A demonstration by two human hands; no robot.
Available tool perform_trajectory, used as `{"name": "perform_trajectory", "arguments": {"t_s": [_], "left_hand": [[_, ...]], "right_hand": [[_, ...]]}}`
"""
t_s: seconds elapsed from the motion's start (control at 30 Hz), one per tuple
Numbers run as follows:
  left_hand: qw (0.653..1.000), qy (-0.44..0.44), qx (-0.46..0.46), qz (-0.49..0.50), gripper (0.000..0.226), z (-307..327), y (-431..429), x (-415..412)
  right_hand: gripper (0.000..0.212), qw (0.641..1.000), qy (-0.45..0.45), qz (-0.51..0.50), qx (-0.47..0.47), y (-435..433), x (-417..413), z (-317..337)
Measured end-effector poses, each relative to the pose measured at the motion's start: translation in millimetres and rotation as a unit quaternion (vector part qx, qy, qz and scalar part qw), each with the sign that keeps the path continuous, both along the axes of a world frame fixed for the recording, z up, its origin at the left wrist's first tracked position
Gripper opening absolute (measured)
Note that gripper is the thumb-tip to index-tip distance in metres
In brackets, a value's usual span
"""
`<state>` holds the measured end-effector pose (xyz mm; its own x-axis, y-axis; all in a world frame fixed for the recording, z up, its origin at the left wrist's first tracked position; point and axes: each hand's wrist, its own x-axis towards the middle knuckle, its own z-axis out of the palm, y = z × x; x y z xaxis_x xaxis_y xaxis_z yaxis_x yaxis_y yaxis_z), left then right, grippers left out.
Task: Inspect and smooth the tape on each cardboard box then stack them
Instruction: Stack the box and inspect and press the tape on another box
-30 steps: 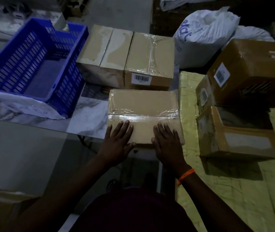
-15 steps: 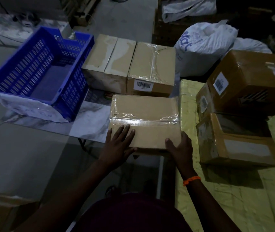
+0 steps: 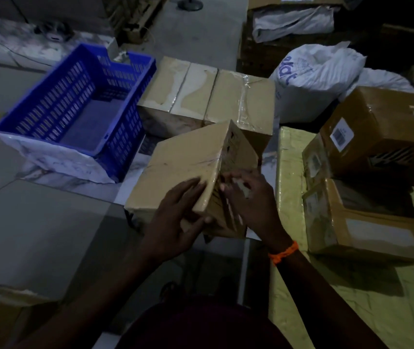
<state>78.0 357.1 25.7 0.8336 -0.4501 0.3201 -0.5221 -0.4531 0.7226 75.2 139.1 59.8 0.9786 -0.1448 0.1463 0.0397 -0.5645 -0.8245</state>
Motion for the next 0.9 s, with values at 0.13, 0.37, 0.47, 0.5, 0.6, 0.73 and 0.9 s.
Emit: {"name": "perform_trajectory", "arguments": {"t_s": [0.13,0.37,0.47,0.5,0.6,0.73,0.9], "left_hand": [[0.987,0.060,-0.047,0.144,0.074,15,-16,12],[0.961,0.085,-0.139,0.223,0.055,23,25,21],[0.891,0.143,-0.233,0.362,0.072,18,45,29],[0.864,0.168,-0.271,0.389,0.081,17,48,32],[0.822,0.240,-0.337,0.390,0.077,20,41,37],[0.828,0.281,-0.326,0.360,0.059,26,27,49],[0.876,0.303,-0.255,0.276,0.051,38,6,80]], "right_hand": [[0.106,0.998,0.020,0.008,-0.055,-2,50,6],[0.083,0.984,0.143,0.102,0.028,-38,114,3],[0.068,0.988,0.114,0.077,0.072,-29,109,-6],[0.067,0.988,0.108,0.067,0.094,-23,103,-9],[0.054,0.991,0.076,0.028,0.111,-8,79,-16],[0.059,0.994,0.038,-0.035,0.096,-10,47,-11],[0.051,0.992,0.023,-0.114,0.047,-31,22,-4]]}}
